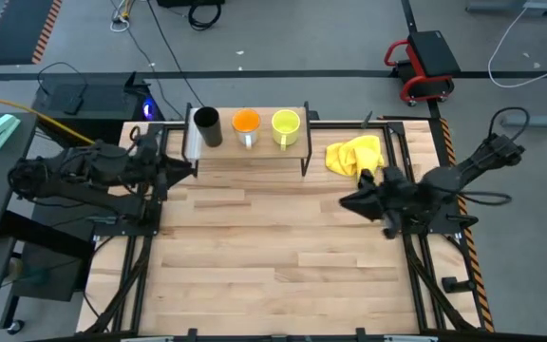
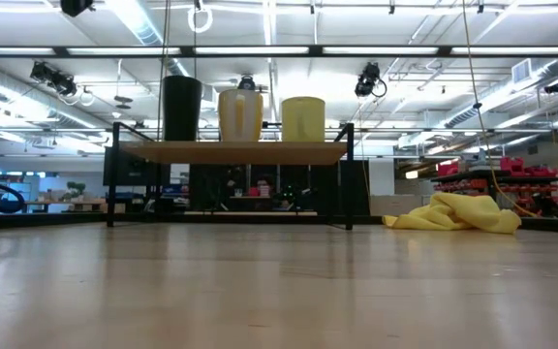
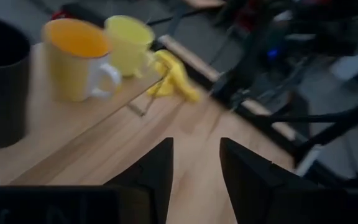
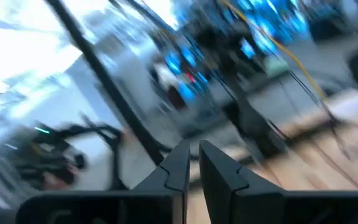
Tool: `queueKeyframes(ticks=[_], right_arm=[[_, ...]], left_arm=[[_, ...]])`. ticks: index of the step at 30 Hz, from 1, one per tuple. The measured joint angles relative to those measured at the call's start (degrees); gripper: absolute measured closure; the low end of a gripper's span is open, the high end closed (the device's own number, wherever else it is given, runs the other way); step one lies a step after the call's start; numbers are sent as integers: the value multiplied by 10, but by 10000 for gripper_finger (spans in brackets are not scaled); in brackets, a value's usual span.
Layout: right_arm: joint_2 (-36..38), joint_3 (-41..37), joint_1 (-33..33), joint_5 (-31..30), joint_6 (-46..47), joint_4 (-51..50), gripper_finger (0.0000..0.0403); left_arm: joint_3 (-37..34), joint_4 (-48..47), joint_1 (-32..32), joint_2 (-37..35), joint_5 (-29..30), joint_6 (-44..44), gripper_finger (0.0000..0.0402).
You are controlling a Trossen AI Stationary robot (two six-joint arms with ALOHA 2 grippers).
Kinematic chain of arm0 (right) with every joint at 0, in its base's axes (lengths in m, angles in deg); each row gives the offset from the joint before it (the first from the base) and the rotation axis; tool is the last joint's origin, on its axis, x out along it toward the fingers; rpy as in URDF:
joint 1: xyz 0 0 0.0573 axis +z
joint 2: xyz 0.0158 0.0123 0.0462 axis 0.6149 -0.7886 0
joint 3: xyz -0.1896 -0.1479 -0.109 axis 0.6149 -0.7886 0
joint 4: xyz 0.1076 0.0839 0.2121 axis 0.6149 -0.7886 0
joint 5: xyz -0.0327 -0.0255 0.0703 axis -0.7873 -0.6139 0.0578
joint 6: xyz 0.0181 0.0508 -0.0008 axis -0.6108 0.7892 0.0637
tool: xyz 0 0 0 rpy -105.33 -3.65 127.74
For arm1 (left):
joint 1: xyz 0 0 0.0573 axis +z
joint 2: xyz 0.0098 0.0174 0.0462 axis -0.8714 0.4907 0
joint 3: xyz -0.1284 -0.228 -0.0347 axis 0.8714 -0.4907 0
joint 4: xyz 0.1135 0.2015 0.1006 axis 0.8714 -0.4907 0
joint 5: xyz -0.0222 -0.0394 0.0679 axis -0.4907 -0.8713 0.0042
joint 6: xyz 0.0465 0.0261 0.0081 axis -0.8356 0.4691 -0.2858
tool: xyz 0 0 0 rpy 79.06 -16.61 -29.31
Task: Stack small to large cups/mugs on shelf
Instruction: Return to Home Position
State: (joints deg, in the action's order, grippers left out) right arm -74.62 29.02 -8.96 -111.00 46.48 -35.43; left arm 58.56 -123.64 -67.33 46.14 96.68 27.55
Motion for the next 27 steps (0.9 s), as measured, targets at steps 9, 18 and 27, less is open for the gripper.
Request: queueKeyframes(ticks=[9, 18, 27], right_arm=[[174, -133, 3, 9, -31, 87, 359], [254, -113, 3, 9, -117, 89, 359], [290, -79, 3, 39, -166, 82, 359]], left_arm=[[-52, 108, -18, -63, 7, -89, 255], [-52, 122, -18, -95, 7, -92, 256], [-52, 139, -18, -119, 32, -132, 263]])
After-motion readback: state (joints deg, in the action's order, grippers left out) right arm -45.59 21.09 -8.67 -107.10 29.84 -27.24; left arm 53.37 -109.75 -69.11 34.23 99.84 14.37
